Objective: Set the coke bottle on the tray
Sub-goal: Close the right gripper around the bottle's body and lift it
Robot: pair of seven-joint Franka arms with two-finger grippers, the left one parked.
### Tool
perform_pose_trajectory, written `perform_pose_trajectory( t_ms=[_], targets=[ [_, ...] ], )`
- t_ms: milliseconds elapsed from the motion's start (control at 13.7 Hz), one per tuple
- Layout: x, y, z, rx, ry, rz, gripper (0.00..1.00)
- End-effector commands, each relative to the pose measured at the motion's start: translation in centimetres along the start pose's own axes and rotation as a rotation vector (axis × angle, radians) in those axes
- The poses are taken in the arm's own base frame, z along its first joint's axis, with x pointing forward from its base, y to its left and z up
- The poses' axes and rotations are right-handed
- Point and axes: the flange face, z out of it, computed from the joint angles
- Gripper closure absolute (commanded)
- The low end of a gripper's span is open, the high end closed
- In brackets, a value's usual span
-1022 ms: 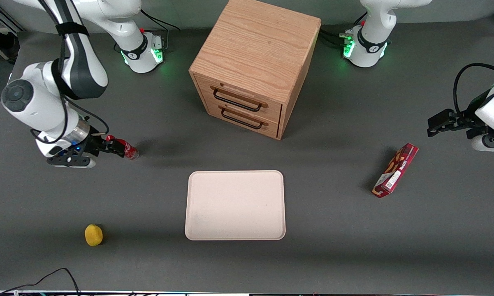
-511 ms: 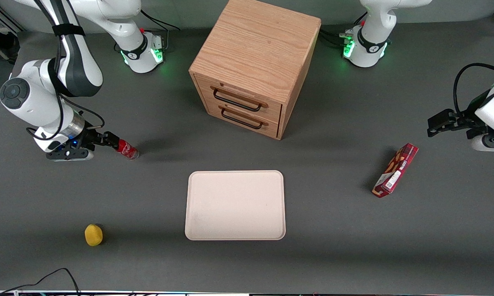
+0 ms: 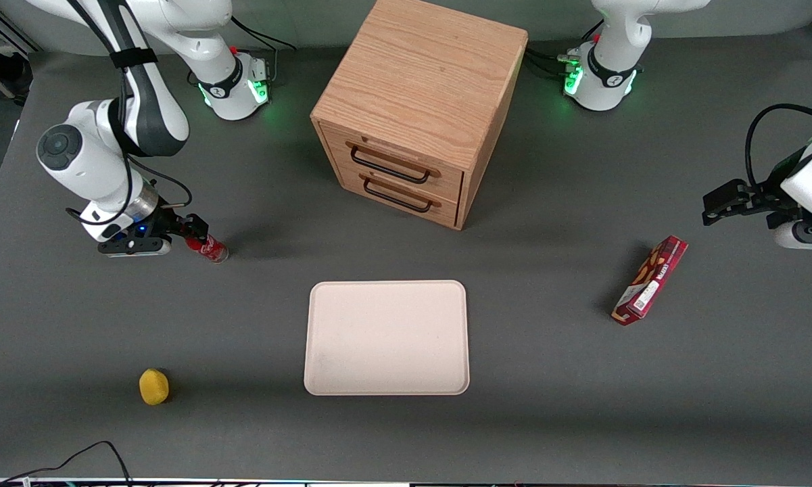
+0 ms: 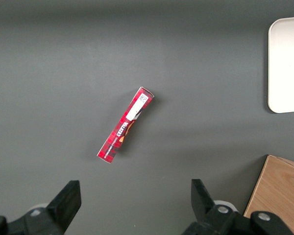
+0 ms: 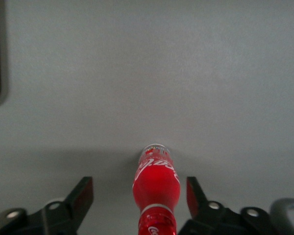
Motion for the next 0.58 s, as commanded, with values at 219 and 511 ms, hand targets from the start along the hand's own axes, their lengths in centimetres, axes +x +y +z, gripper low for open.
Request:
perform_pose_trajectory(
  t_ms=[219, 511],
  targets=[
    [-1.6, -0.1, -0.9, 0.008, 0.027, -0.006, 0.43],
    [-2.3, -0.1, -1.8, 0.005, 0.022, -0.008, 0.57]
  ],
)
